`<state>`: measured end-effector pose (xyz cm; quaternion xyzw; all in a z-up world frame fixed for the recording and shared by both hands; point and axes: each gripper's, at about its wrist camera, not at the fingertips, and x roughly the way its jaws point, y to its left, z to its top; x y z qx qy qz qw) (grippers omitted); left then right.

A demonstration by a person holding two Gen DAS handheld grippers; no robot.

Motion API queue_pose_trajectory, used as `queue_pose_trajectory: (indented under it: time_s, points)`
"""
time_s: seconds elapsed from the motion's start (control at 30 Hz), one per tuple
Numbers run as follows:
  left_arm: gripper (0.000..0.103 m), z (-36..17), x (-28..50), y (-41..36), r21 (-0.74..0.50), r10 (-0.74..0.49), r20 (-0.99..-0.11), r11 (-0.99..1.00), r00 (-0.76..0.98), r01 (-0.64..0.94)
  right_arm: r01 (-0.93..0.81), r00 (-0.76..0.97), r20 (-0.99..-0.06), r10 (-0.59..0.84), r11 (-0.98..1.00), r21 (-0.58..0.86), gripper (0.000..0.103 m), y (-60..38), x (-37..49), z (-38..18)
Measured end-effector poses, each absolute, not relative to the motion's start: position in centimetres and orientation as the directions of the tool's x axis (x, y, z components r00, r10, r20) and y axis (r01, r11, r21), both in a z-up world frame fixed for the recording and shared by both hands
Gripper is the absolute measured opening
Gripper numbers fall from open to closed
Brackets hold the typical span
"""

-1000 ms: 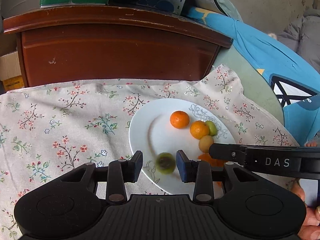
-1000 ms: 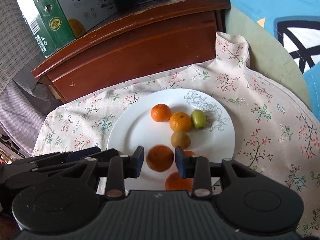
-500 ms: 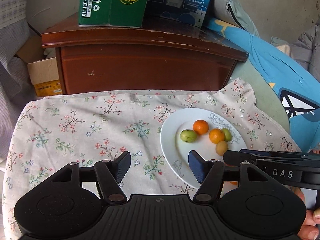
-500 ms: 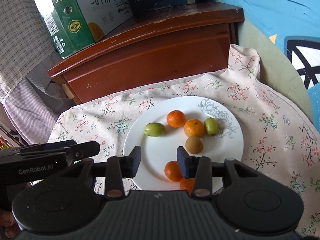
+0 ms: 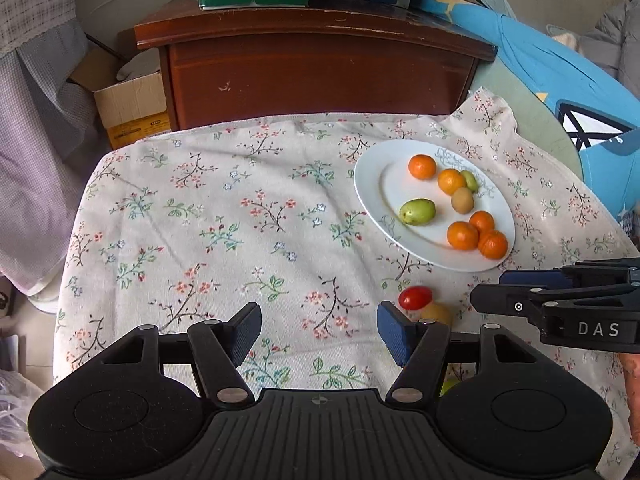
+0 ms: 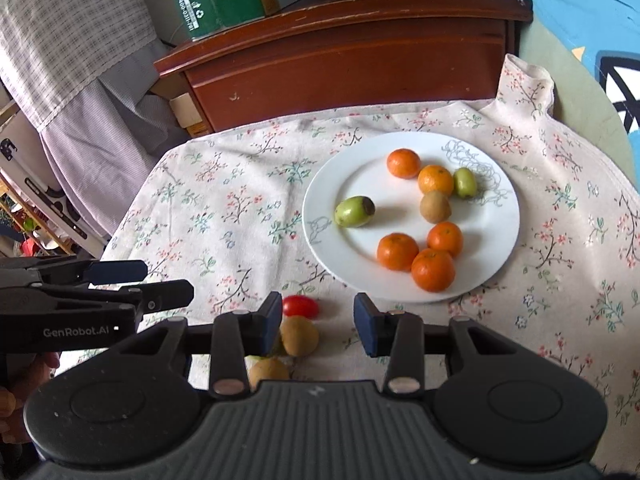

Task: Organize fruits
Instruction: 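Move both open grippers back to the remaining fruits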

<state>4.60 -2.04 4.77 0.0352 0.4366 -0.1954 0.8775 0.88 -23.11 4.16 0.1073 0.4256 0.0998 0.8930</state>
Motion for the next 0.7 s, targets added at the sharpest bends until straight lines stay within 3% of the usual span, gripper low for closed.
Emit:
queue_pose_trajectory:
  time_s: [0.7]
  points:
    - [0.064,3.6,3.1,-1.2,-0.089,-0.292,-0.813,0.917,0.504,0.389,-0.187,0.482,-0.804,0.347,0.938,0.293,0.041,-20.0,-1.9,0.6]
